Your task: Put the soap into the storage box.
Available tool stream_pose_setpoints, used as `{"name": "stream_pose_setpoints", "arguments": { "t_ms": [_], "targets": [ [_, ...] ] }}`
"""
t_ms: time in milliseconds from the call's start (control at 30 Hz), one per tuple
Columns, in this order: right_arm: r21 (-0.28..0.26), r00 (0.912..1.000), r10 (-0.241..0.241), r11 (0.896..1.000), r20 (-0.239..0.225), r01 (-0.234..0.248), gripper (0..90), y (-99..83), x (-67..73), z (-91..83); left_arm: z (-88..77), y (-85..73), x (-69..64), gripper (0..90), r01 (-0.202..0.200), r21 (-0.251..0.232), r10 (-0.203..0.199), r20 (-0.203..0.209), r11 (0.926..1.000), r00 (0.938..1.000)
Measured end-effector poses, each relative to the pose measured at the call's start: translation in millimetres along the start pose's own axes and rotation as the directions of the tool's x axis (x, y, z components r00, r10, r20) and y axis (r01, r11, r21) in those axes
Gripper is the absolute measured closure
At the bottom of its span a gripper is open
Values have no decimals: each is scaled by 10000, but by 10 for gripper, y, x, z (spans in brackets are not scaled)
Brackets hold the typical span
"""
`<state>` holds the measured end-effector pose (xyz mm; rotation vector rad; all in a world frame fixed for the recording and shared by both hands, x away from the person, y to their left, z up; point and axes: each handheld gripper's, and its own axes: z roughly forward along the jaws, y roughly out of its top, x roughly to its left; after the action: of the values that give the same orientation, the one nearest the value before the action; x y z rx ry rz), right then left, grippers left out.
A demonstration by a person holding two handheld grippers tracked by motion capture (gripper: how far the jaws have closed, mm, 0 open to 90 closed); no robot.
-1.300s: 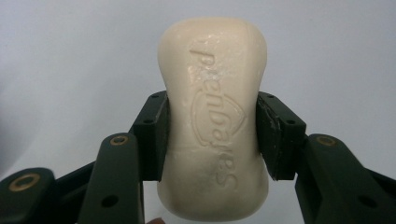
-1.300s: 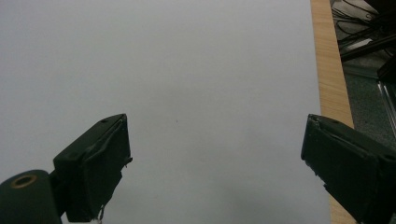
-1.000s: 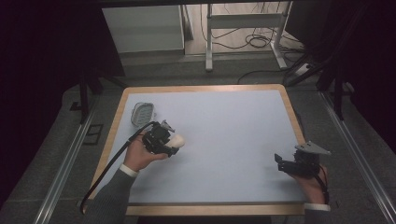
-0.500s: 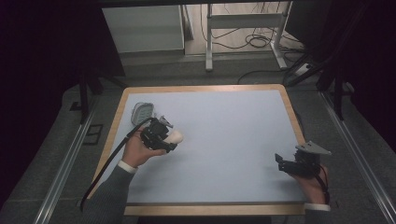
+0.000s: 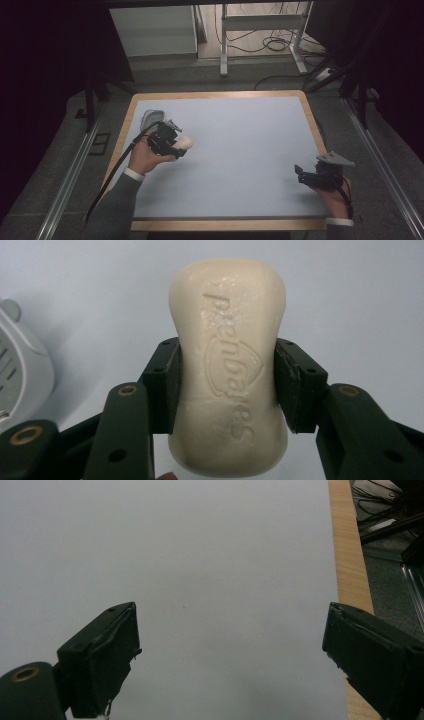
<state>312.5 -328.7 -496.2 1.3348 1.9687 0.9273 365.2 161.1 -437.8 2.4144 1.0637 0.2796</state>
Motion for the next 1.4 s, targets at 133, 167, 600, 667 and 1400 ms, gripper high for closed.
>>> {"name": "stream_pose_setpoints", "arguments": {
  "t_ms": [133, 167, 600, 667, 1400],
  "targets": [
    [-19, 10000, 21, 10000, 12, -21, 79, 1, -5, -5, -17, 12, 41, 496, 77, -30, -77, -45, 10000, 10000],
    [-14, 10000, 26, 10000, 11, -26, 80, 1, -5, -4, -21, 16, 48, 496, 100, -42, -100, -61, 9999, 9999],
    [-32, 10000, 18, 10000, 13, -18, 80, -2, -14, -7, -64, 35, 159, 496, 330, -66, -331, -187, 9994, 9993],
    [-36, 10000, 18, 10000, 9, -18, 79, -1, -13, -9, -71, 35, 174, 496, 333, -63, -334, -180, 9994, 9993],
    [-39, 10000, 50, 10000, 25, -50, 79, -3, -18, -13, -142, 37, 336, 496, 656, -149, -662, -438, 9977, 9968]
  ]
}}
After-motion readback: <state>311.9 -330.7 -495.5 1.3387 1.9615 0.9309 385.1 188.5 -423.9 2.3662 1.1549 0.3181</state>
